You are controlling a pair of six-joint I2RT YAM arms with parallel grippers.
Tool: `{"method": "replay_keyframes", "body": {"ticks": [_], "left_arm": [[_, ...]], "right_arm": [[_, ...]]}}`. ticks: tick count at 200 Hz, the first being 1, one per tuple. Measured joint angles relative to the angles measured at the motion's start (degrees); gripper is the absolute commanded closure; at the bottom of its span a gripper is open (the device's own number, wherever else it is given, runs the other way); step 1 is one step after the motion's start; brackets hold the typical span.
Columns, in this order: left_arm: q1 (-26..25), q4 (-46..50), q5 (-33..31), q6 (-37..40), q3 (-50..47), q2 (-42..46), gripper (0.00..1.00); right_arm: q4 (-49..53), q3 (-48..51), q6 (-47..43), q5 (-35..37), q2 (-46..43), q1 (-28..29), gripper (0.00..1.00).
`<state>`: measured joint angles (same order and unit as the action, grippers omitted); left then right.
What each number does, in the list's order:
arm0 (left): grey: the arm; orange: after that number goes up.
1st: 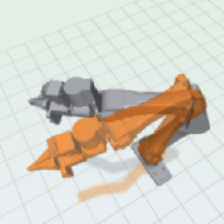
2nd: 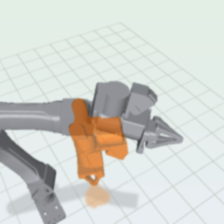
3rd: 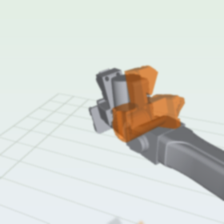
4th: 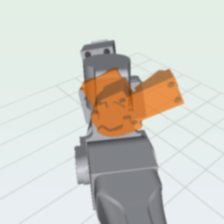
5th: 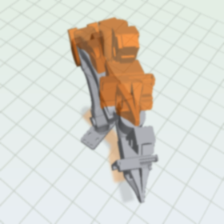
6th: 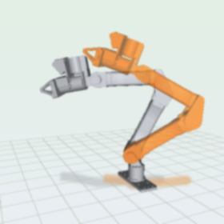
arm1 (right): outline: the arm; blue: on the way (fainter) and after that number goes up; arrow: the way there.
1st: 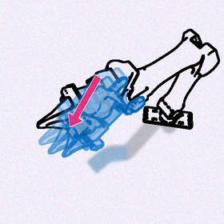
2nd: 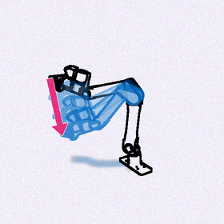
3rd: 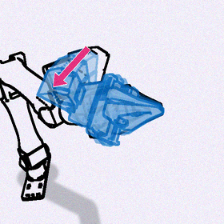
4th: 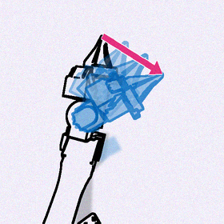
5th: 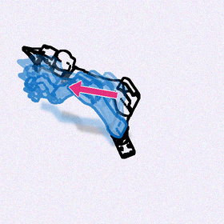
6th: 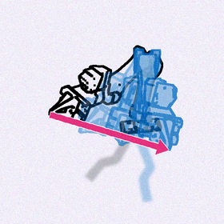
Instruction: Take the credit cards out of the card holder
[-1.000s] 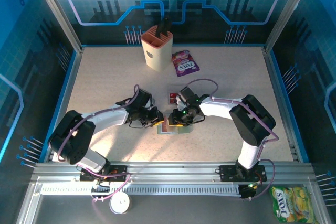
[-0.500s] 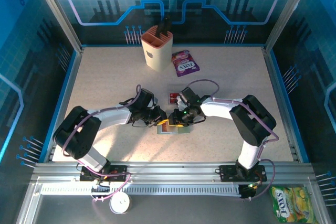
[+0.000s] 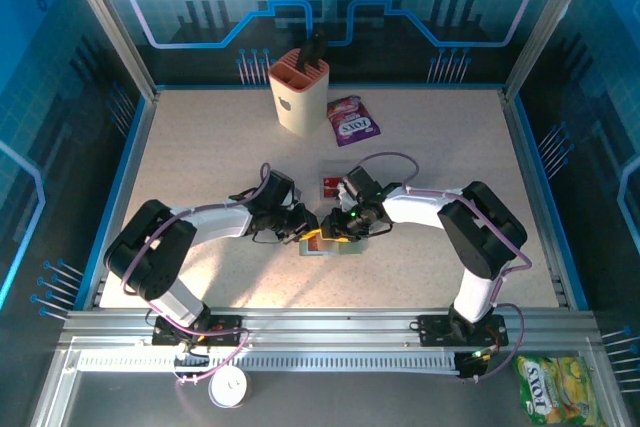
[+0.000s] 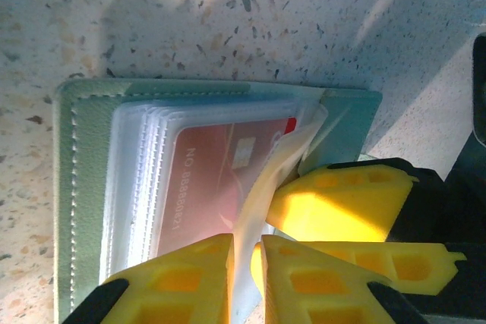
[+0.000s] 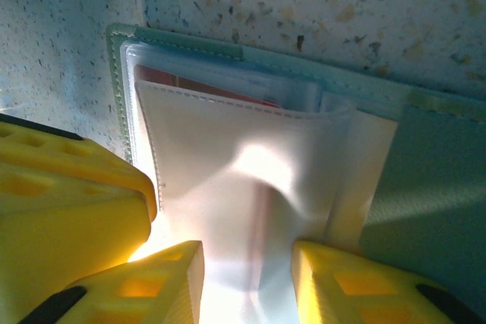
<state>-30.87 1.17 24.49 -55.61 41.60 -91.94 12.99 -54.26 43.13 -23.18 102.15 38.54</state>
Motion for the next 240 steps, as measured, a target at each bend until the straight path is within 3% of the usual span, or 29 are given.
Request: {"method": "replay_keyframes", "body": {"ticks": [240], "left_arm": [[-0.07, -1.99, 0.48, -1.42, -0.31, -0.81, 0.86]], "right_arm": [[-0.63, 0.72, 0.9, 0.11, -1.2, 0.0, 0.65]]}}
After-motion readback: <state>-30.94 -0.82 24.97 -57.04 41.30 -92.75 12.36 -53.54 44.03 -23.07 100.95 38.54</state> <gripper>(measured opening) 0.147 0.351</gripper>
